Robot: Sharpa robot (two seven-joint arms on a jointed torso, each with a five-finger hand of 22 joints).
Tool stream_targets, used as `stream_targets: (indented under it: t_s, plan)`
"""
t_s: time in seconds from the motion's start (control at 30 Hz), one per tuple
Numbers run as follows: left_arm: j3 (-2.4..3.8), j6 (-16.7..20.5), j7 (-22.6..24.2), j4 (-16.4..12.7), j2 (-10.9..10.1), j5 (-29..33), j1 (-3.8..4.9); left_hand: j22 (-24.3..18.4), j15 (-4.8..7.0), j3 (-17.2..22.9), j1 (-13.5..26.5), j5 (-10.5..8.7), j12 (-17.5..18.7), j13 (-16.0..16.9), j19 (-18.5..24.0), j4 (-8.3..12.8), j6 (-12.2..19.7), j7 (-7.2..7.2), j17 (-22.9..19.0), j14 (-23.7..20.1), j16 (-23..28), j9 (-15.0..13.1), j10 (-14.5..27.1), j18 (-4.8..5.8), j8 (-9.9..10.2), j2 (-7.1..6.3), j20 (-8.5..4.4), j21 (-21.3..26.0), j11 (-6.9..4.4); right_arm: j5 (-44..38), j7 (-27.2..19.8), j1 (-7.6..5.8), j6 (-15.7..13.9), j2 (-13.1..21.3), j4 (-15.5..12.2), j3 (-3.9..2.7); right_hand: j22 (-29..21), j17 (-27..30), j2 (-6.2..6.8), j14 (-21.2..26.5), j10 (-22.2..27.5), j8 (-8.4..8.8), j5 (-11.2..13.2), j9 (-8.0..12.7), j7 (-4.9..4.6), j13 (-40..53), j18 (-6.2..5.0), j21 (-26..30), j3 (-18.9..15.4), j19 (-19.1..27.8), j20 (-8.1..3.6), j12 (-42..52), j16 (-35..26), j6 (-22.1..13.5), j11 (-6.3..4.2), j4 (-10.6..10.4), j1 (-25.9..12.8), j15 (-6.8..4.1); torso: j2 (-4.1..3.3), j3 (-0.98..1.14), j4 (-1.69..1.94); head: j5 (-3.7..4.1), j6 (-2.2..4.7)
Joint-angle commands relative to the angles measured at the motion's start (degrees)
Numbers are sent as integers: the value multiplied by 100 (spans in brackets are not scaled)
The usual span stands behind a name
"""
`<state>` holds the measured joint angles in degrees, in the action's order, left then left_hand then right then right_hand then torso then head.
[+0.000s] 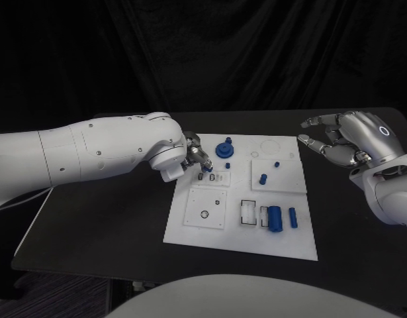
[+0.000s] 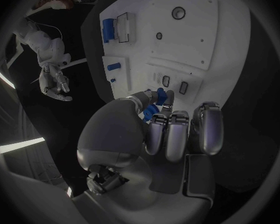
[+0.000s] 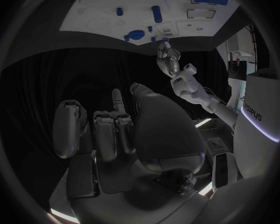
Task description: Assemble the parts on the task board
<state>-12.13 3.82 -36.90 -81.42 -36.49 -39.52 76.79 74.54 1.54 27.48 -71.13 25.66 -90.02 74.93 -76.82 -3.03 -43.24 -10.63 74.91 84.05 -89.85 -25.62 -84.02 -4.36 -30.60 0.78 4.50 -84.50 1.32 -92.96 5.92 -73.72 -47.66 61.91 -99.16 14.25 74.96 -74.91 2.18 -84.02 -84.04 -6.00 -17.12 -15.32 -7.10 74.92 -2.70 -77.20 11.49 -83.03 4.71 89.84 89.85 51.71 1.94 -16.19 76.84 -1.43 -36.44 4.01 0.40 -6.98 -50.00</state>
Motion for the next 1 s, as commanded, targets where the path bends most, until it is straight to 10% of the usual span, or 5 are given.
stream_targets:
  t_s: [0.03,1.0]
  plan:
    - [5,107,193,9,4,8,-27,-5,48,23,50,-17,2,1507,-43,-7,-562,542,1509,595,-15,7,-598,61,28,-7,4,35,-44,37,-29,13,-53,-1,-37,-4,1015,-1509,-8,-598,-596,-37,-33,5,11,1508,-67,43,15,49,10,16,15,55,23,20,60,0,1,-9,11,9,0]
    - [5,-1,243,77,30,8,-192,-75,65,-5,193,-374,2,1507,-16,-61,-580,565,1509,595,-15,-70,-598,46,109,-20,-16,106,-61,143,-74,17,3,-7,-46,-4,1022,-1509,-1,-598,-596,-80,-87,-2,14,1508,-62,33,46,27,23,16,15,186,40,26,122,14,11,4,15,-2,0]
